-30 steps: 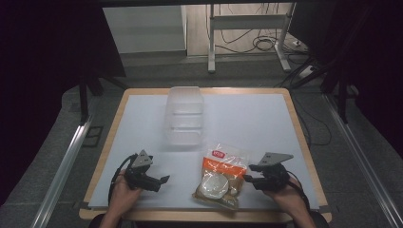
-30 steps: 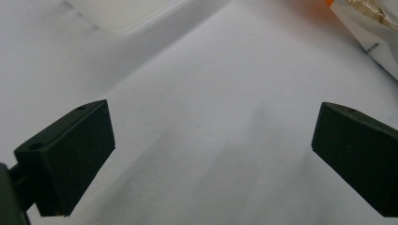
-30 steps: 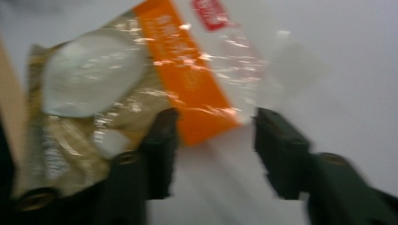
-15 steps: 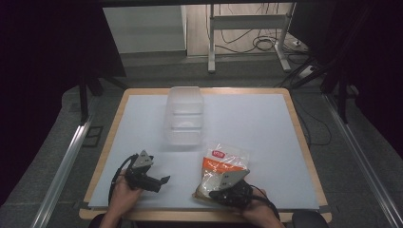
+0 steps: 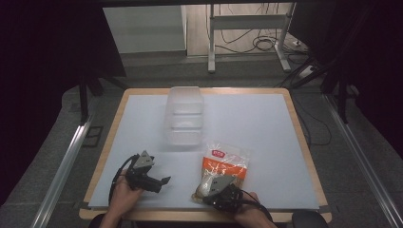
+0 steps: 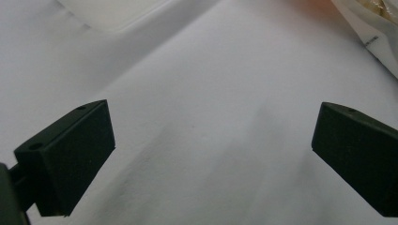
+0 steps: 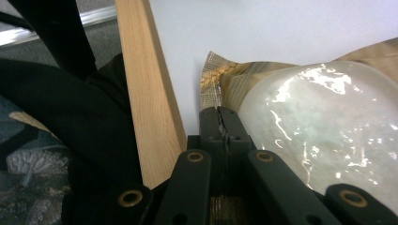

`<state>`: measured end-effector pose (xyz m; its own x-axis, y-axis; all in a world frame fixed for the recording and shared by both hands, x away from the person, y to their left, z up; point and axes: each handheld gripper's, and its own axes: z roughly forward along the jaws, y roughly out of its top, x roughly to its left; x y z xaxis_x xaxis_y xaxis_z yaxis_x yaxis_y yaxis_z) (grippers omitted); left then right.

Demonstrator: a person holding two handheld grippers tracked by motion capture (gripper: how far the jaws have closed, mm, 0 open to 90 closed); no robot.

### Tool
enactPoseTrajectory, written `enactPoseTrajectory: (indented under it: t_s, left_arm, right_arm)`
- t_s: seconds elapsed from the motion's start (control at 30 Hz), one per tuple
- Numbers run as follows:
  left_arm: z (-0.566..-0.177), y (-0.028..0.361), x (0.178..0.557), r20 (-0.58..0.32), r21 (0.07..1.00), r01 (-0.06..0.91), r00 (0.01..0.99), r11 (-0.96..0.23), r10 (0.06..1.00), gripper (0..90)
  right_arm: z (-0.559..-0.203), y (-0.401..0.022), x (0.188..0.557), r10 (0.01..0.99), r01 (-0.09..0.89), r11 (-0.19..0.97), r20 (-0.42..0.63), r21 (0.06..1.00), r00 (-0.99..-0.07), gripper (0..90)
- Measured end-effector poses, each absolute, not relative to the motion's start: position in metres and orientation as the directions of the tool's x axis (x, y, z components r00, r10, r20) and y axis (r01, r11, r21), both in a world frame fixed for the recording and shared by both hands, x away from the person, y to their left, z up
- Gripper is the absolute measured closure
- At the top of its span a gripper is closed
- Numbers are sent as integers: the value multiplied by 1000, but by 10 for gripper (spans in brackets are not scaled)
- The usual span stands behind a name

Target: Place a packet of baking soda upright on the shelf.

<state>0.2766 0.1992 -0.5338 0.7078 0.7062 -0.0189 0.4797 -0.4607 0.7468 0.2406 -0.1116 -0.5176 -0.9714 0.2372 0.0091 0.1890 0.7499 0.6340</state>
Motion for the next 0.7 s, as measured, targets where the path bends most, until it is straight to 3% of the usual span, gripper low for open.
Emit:
enactPoseTrajectory:
  t_s: [0.2, 0.37, 0.43, 0.7]
  left_arm:
    - [-534, 199, 277, -17, 739, 483, 710, -469, 704, 0]
    - [-534, 199, 277, -12, 737, 481, 711, -474, 703, 0]
    - [-535, 199, 277, -13, 737, 483, 710, -474, 704, 0]
    - [-534, 198, 277, -8, 735, 481, 711, -477, 703, 0]
  right_arm:
    - [-518, -105, 229, 163, 140, 766, 21, 627, -986, 887]
    - [-522, -105, 232, 202, 152, 776, -13, 613, -979, 889]
    - [-519, -105, 233, 221, 132, 787, -75, 603, -972, 890]
    - [-521, -107, 237, 245, 167, 773, -45, 612, -969, 891]
